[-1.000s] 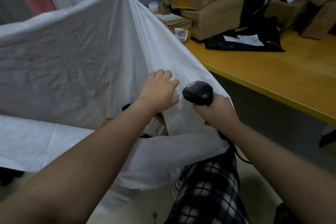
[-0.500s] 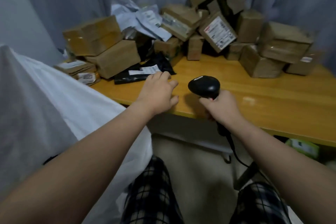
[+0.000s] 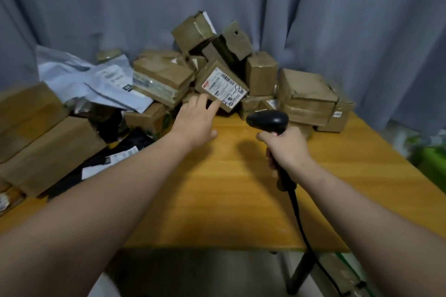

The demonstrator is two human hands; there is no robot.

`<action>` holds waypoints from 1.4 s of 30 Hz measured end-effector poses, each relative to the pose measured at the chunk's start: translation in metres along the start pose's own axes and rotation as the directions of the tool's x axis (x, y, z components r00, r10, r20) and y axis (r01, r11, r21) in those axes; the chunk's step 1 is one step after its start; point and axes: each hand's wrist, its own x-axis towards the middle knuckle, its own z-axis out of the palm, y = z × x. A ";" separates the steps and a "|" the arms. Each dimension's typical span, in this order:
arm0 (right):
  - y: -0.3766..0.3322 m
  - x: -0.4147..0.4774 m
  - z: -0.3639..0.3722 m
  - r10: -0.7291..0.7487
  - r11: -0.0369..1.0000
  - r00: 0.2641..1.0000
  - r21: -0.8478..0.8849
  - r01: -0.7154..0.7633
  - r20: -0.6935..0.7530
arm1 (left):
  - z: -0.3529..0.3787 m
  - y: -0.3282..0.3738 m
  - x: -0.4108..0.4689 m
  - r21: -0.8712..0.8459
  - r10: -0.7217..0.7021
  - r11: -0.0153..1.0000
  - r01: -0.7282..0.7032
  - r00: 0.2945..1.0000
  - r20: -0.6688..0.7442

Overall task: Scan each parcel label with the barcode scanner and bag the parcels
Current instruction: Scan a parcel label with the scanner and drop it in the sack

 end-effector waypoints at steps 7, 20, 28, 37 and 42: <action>-0.008 0.077 0.007 -0.035 0.999 0.999 0.001 0.035 -0.032 | 0.036 -0.006 0.103 0.589 0.181 0.797 -0.133 0.983 -0.022; 0.008 0.119 0.020 -0.084 0.996 0.995 0.015 0.085 -0.046 | 0.054 -0.016 0.162 0.743 0.309 0.639 -0.202 0.951 -0.007; -0.015 0.064 0.006 -0.083 0.964 0.994 0.247 0.097 -0.066 | -0.010 -0.010 0.086 0.620 0.328 0.741 -0.260 0.945 0.004; -0.008 -0.045 -0.037 -0.094 0.947 0.994 0.312 0.075 0.047 | -0.044 0.031 -0.044 0.094 0.544 0.813 -0.574 0.808 0.226; 0.025 -0.089 -0.058 0.067 0.967 0.982 0.230 -0.108 0.179 | -0.042 0.065 -0.084 -0.227 0.565 0.825 -0.518 0.751 0.342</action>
